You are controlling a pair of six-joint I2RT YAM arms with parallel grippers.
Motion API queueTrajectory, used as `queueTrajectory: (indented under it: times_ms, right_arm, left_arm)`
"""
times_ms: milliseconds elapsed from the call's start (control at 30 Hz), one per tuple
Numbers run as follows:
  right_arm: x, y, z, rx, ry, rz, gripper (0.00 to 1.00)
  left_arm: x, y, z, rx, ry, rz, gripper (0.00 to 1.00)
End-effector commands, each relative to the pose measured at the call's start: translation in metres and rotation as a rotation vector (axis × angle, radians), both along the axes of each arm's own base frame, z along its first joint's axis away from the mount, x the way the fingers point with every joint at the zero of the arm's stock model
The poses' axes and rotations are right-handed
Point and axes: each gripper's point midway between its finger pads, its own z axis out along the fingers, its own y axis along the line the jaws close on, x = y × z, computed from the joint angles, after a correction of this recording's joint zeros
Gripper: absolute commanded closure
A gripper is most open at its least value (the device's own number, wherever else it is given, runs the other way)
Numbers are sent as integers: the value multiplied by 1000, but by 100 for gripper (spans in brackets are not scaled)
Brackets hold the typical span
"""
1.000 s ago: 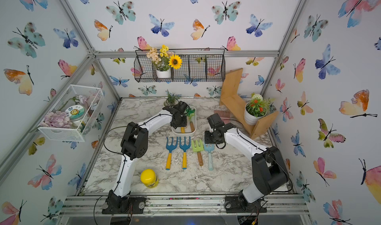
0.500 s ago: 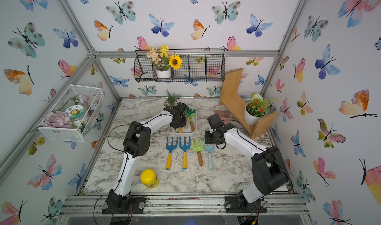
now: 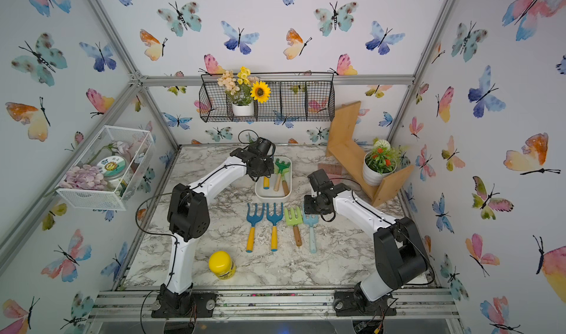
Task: Take the hand rake out of the storage box
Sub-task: Pick up the rake from the storage box, then place the rake at the center of the board.
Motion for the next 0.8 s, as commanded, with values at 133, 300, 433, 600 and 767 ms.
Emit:
queueTrajectory:
  times_ms: [133, 300, 433, 600, 767]
  right_arm:
    - [3, 3, -1, -14, -2, 23, 54]
    - [12, 7, 3, -17, -15, 34, 54]
    - [19, 13, 5, -8, -17, 41, 54]
    - [22, 18, 7, 4, -13, 48, 54]
    - [23, 17, 8, -4, -13, 48, 54]
  left_arm:
    - [-43, 41, 60, -26, -43, -63, 82]
    - [-90, 98, 31, -36, 37, -67, 82]
    - [-129, 127, -5, -30, 94, -77, 82]
    - [-165, 139, -43, -67, 166, -102, 82]
    - [-193, 135, -75, -121, 232, -120, 82]
